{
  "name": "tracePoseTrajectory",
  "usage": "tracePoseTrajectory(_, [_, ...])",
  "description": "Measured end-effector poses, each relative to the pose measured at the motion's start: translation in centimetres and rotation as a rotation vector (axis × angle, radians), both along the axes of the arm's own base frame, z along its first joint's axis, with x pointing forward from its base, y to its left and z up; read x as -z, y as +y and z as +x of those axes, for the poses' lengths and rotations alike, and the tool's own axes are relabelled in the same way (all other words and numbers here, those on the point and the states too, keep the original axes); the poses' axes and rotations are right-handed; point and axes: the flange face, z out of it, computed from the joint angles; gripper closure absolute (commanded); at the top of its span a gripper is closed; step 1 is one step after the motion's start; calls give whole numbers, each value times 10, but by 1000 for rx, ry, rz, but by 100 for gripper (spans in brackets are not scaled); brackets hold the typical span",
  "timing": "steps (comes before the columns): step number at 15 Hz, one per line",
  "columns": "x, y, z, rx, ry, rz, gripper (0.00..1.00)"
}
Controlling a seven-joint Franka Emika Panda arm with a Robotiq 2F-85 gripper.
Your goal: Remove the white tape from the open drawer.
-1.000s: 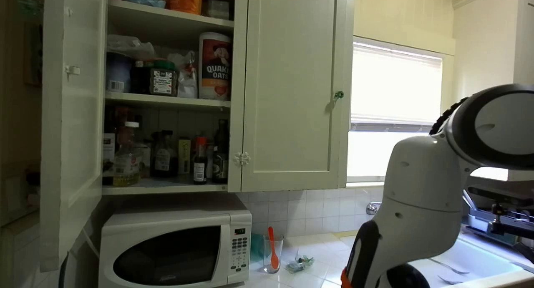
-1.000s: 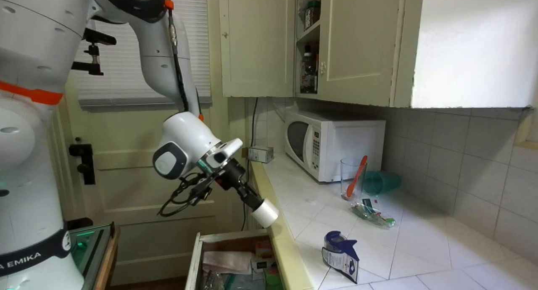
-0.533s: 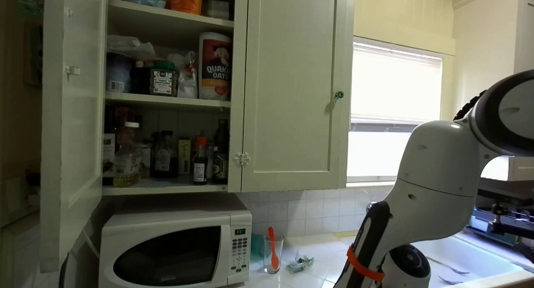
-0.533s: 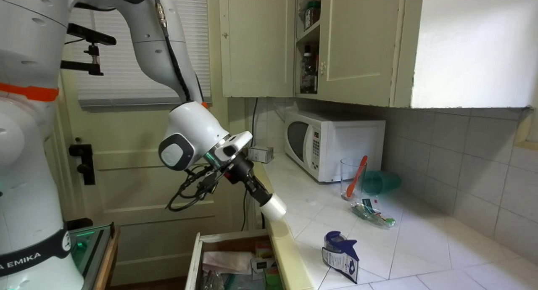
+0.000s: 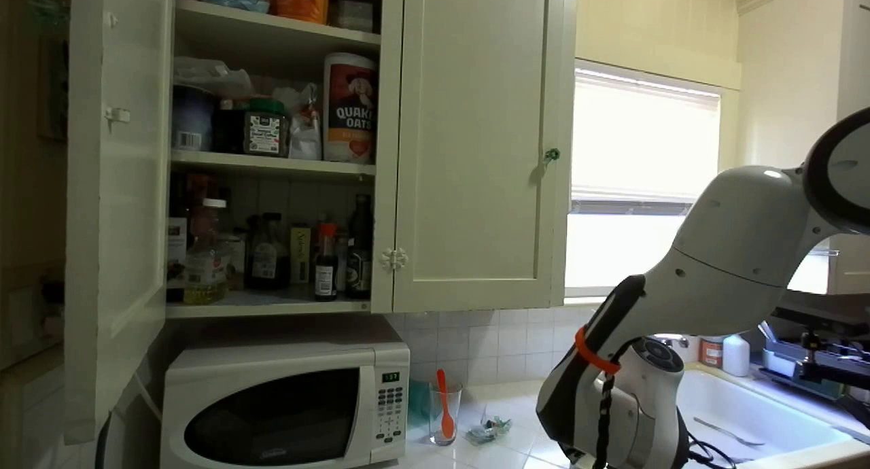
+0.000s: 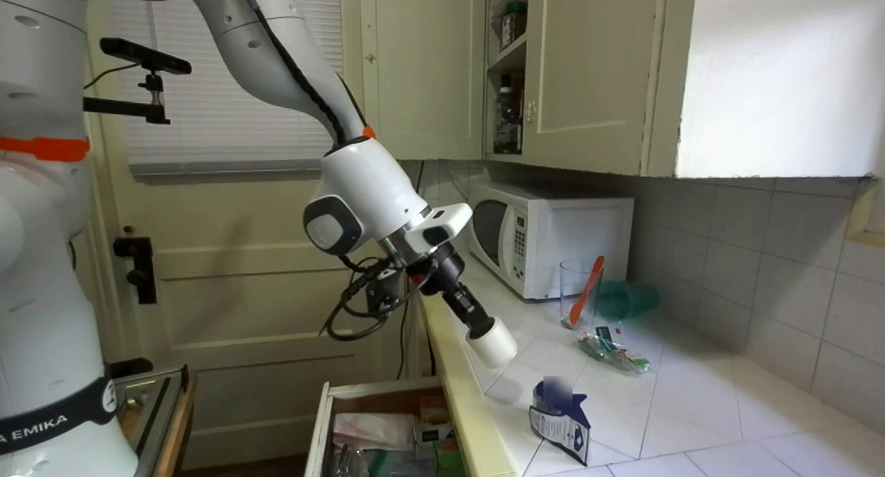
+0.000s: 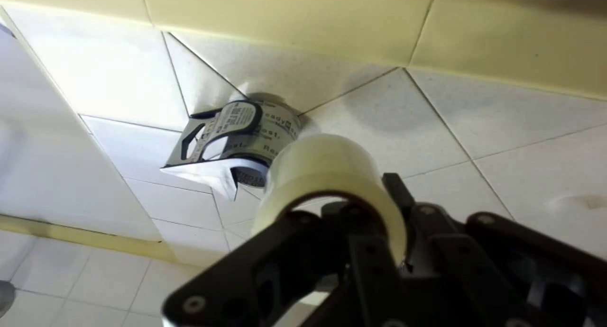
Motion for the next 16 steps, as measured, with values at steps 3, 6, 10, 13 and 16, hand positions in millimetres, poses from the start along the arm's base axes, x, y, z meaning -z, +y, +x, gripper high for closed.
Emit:
tracePoseTrajectory(3, [4,-16,12,-122,78,7,96])
tracePoseTrajectory(6, [17,-30,13,-192,140,-27,96])
tracePoseTrajectory(10, [13,-64,-3,-201,169,-137,96])
tracePoseTrajectory(13, [-3,-84,-13,-194,155,-196,96])
tracePoseTrajectory(16, [-15,-94,-16,-175,127,-188,85])
